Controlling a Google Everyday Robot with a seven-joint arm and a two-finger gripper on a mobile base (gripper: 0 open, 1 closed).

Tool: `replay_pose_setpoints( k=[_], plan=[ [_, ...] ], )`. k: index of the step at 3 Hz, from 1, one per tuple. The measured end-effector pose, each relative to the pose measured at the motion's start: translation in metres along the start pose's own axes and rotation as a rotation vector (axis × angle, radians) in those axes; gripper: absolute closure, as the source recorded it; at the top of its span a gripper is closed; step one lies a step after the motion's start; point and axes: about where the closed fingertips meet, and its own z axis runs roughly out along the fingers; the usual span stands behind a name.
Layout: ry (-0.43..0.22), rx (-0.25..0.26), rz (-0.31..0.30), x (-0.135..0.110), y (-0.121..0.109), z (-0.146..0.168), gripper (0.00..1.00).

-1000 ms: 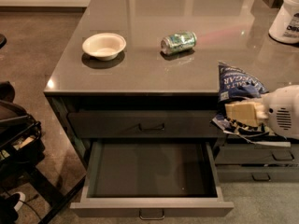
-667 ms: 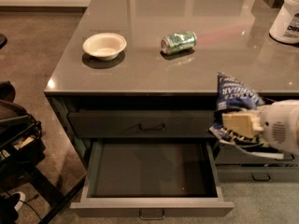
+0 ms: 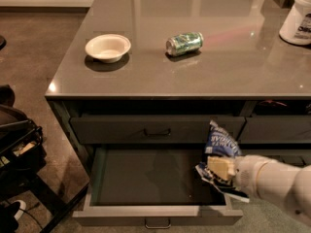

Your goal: Place blue chip bag into middle drawer

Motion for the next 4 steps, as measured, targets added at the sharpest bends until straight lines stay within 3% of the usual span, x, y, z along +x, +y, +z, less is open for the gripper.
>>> replay_pose_setpoints(
  k=[1,2,4],
  plan=[
    [-0.001,0.027,0.072,0.033,-0.015,0.041,1.00],
    [0.023,0.030,0.103,0.059,-0.023,0.082,1.00],
    [0.021,0.033,0.113,0.062,-0.025,0.089,1.00]
  ],
)
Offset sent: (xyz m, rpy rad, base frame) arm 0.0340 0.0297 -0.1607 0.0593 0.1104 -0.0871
